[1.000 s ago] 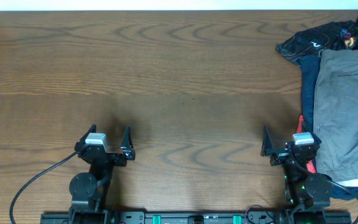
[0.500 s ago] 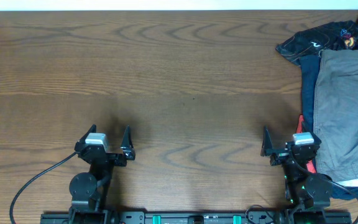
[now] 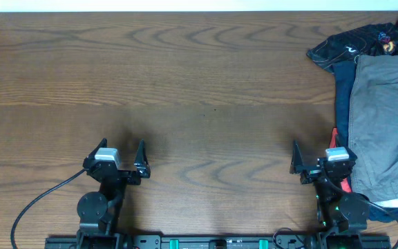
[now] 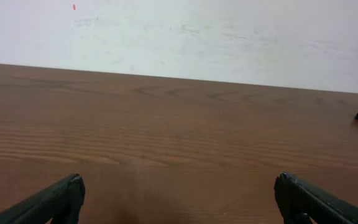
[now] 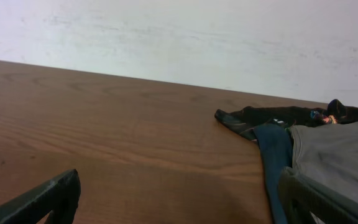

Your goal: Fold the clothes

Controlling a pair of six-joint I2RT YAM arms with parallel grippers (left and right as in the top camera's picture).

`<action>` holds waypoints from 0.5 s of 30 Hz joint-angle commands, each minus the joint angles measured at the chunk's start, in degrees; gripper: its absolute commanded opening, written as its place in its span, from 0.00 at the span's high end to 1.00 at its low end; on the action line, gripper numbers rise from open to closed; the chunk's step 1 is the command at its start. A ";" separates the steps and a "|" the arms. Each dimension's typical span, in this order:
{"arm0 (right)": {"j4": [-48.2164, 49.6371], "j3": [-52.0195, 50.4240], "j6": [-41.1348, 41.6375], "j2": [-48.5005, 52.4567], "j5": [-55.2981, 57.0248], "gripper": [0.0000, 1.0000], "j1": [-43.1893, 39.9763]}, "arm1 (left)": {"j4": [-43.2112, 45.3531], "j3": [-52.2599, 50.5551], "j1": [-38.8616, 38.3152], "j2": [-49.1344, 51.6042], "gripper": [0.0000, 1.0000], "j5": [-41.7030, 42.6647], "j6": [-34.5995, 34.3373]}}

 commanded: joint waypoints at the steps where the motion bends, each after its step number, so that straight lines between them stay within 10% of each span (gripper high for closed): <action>1: -0.04 -0.22 0.26 -0.33 -0.50 0.01 0.37 | -0.76 -1.60 0.28 -0.22 0.02 -0.02 -0.33; 15: -1.20 2.10 14.45 4.02 3.21 0.01 0.35 | -1.22 2.19 0.28 6.36 0.02 3.54 -7.28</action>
